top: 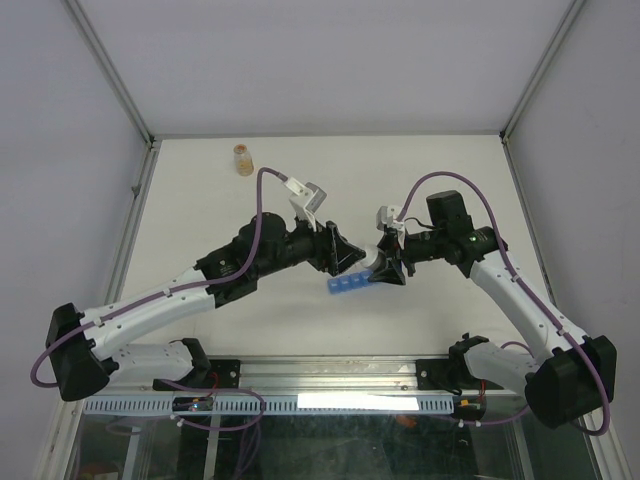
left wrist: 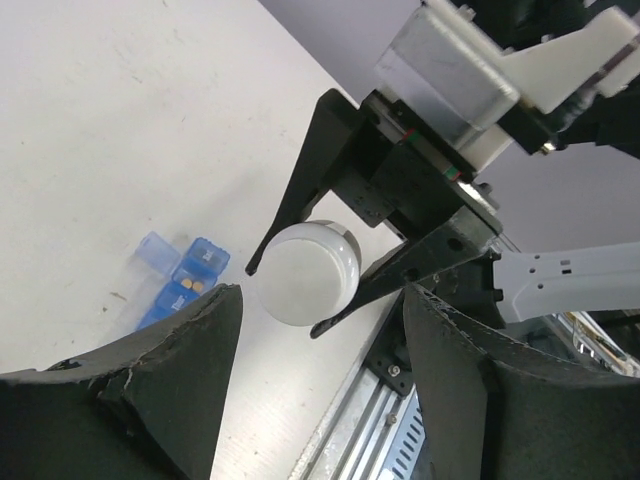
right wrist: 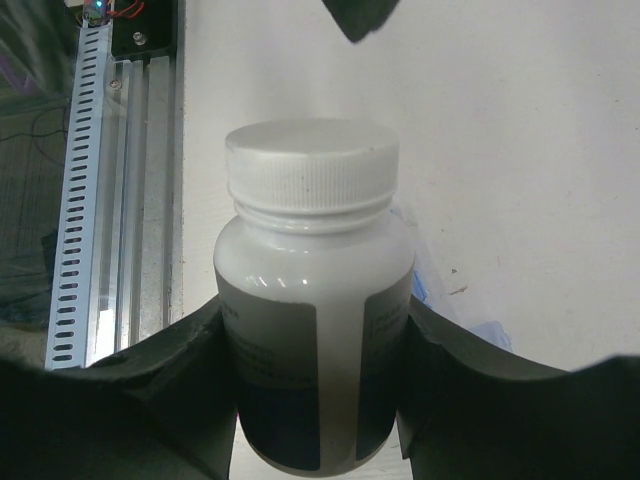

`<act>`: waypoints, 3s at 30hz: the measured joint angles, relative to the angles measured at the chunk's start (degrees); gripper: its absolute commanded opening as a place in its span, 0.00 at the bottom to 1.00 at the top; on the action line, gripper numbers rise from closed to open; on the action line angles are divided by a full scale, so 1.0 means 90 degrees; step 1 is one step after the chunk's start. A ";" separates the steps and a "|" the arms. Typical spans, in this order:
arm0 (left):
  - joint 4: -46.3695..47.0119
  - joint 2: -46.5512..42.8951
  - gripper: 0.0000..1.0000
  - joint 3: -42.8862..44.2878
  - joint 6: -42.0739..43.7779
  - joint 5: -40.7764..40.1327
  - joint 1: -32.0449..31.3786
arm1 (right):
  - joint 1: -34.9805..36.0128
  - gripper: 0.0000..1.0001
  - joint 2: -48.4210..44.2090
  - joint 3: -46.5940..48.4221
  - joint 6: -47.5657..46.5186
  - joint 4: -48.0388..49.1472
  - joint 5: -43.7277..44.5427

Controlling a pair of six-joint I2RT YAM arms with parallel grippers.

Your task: Sort the pills into containers

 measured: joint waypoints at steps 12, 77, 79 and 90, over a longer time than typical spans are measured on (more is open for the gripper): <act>-0.0168 0.0595 0.60 0.0219 0.0029 0.0114 0.0007 | 0.0000 0.00 0.0000 0.0000 0.0000 0.0000 -0.0015; 0.3378 -0.1430 0.81 -0.2198 0.0573 0.2064 0.1013 | 0.0012 0.00 -0.0109 -0.0034 -0.0170 -0.0165 -0.0160; 0.3099 -0.1404 0.77 -0.2108 -0.0010 0.1826 0.1010 | 0.0012 0.00 -0.0109 -0.0034 -0.0170 -0.0165 -0.0160; 0.0401 -0.0216 0.70 -0.0418 -0.0563 0.0350 0.0041 | 0.0012 0.00 -0.0097 -0.0034 -0.0170 -0.0163 -0.0146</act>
